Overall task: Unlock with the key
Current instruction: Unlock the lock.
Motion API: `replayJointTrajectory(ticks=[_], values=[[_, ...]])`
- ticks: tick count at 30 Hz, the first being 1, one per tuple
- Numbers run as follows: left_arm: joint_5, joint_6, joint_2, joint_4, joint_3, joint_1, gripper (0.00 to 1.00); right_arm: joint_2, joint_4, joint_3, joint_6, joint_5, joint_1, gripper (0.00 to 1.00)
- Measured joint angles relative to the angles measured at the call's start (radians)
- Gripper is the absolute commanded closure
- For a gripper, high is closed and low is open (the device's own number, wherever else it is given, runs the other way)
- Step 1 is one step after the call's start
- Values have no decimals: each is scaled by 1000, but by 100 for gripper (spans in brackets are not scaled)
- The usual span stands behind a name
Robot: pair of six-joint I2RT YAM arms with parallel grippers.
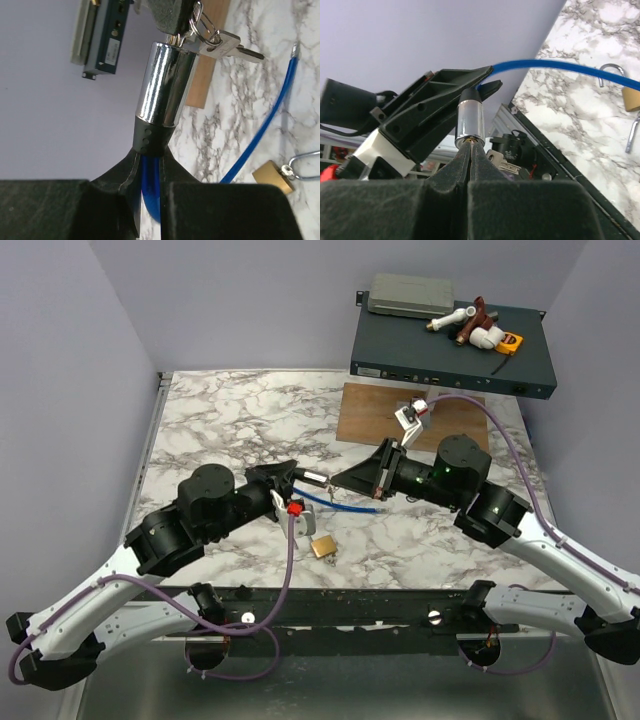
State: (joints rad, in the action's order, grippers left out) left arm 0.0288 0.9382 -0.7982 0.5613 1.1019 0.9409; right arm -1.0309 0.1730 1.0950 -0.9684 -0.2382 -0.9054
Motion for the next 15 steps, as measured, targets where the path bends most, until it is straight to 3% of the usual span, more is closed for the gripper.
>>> replayJointTrajectory(ticks=[5,9,14,15], values=[[-43,83,40,-134,-77,25,100,5,-31,-4,-66,5,3,96],[-60,71,22,-156,-56,33,100,7,-35,5,-54,31,4,66],[-60,-53,-24,-194,-37,22,100,8,19,48,21,104,1,41],[-48,-81,-43,-197,-28,11,100,9,36,52,39,126,0,29]])
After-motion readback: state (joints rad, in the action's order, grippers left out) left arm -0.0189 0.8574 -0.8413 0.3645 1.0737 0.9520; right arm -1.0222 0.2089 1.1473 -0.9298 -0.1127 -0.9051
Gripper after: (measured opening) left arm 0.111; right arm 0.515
